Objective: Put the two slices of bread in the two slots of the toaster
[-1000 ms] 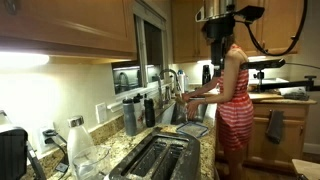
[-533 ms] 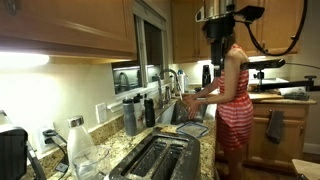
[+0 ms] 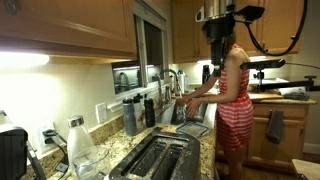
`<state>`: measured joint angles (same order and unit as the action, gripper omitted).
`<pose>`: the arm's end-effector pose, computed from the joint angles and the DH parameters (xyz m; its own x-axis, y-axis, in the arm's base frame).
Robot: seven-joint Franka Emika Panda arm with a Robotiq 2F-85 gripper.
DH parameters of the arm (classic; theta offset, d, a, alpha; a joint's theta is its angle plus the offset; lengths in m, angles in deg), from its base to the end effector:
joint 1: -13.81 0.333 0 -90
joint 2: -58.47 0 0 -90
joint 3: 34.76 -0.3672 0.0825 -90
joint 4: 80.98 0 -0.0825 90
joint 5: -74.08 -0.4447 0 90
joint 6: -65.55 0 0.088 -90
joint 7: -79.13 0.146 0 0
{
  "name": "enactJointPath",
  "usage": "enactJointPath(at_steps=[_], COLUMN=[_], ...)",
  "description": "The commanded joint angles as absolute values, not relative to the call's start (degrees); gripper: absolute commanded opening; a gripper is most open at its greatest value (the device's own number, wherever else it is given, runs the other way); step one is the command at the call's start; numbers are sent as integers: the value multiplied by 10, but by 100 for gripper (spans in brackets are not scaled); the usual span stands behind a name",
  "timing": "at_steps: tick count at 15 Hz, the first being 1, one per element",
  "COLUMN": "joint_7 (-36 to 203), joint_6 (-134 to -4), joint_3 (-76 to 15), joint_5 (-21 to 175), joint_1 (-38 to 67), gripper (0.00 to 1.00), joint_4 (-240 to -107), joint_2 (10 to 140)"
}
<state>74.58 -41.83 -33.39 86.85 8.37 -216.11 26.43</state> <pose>0.4203 -0.0763 0.5310 0.9983 0.0280 0.0520 0.0166 -0.9781 0.2077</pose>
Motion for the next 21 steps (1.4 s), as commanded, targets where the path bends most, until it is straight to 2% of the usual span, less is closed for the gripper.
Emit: enactJointPath(at_steps=[1,11,21], joint_7=[749,727,649], joint_6=[-428,-523,-606], joint_3=[-325,-296,-238], joint_5=[871,880,859], joint_1=[91,82,75], gripper=[100,100,100], joint_4=[-2161,-2169,-2152], joint_2=[268,291,372])
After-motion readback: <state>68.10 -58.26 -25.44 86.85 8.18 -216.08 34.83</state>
